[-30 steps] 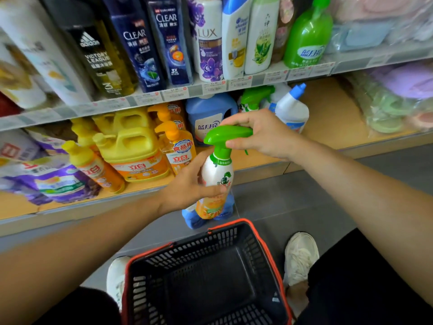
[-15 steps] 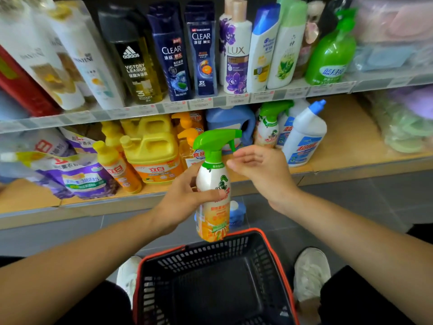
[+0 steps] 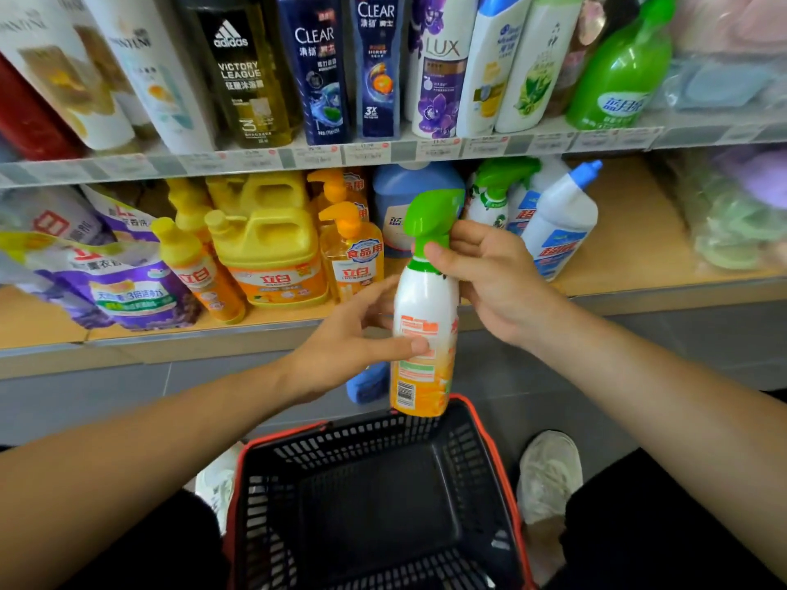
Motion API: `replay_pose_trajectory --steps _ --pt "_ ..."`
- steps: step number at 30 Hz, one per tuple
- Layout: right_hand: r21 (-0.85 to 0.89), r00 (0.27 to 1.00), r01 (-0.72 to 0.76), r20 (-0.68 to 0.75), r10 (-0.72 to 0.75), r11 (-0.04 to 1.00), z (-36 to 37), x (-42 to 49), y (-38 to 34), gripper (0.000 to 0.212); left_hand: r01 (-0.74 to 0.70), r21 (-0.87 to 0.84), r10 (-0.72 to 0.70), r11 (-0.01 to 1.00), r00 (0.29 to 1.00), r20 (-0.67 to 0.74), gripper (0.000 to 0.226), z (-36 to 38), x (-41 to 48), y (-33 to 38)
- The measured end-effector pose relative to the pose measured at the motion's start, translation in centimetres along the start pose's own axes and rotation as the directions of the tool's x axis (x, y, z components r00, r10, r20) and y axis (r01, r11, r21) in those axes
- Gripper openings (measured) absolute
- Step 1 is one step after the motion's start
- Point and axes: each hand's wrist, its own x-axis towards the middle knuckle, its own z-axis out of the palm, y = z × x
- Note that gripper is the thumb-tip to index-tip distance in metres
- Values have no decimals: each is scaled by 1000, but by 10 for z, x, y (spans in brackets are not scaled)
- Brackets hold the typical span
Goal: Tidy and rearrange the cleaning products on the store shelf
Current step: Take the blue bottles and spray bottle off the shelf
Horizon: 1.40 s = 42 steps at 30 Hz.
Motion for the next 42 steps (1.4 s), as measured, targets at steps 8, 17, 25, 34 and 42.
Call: replay_pose_trajectory --steps 8,17,25,34,42 --pt "89 1000 -7 -6 7 996 -1 3 -6 15 81 -142 -76 987 996 38 50 6 1 9" --pt "29 950 -40 -307 47 999 9 -3 7 9 47 136 -16 990 976 -215 64 21 -2 7" --pt "218 972 -234 40 231 948 2 -4 -7 46 155 -137 -150 978 988 40 49 19 -6 20" --pt "339 926 -336 292 241 879 -5 -5 -12 40 299 -415 -195 859 942 274 65 6 -9 22" --pt "402 926 -351 283 250 845 0 -3 -8 38 305 -416 -195 856 938 286 73 4 -6 22"
